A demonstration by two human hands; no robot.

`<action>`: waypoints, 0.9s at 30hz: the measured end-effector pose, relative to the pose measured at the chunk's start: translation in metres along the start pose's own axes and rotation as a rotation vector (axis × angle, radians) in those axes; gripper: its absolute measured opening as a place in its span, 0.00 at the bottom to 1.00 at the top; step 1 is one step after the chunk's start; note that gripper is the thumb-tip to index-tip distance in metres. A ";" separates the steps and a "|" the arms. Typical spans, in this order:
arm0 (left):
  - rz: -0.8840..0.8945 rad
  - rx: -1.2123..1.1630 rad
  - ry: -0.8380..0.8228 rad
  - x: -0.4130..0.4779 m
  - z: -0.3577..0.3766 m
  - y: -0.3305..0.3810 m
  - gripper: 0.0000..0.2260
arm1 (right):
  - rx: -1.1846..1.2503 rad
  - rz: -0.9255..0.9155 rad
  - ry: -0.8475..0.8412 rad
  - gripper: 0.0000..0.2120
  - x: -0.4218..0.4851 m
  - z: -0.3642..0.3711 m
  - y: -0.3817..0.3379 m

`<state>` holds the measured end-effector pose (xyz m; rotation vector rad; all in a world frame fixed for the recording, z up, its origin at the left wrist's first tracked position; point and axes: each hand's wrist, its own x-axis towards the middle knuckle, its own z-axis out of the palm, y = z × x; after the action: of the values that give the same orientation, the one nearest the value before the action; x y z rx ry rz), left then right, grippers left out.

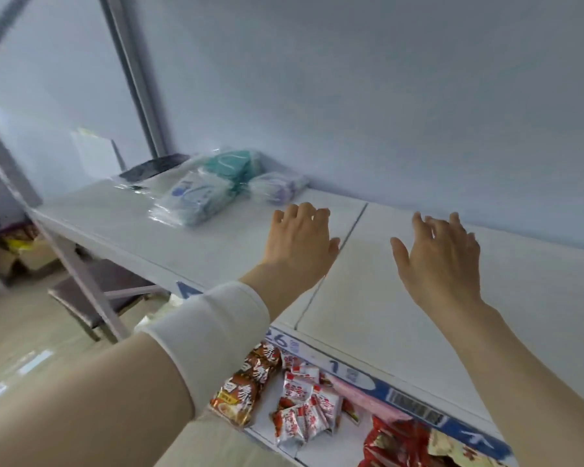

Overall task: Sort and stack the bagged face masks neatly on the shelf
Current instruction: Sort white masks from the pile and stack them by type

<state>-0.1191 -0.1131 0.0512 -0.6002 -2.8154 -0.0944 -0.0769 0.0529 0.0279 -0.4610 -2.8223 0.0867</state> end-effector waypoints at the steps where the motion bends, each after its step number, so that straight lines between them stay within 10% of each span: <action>1: -0.020 0.001 0.004 -0.008 -0.002 -0.029 0.22 | 0.015 -0.011 -0.003 0.28 0.000 0.003 -0.028; 9: -0.177 -0.062 -0.027 -0.009 0.015 -0.201 0.22 | 0.075 -0.085 -0.078 0.27 0.029 0.042 -0.194; 20: -0.442 -0.356 -0.092 0.073 0.050 -0.348 0.24 | 0.892 0.285 -0.230 0.33 0.122 0.104 -0.330; 27: -0.417 -0.646 -0.334 0.117 0.093 -0.385 0.27 | 0.806 0.515 -0.131 0.39 0.136 0.132 -0.374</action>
<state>-0.4015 -0.4077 -0.0105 -0.1302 -3.1715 -1.1042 -0.3512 -0.2596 -0.0244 -0.9580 -2.4089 1.3171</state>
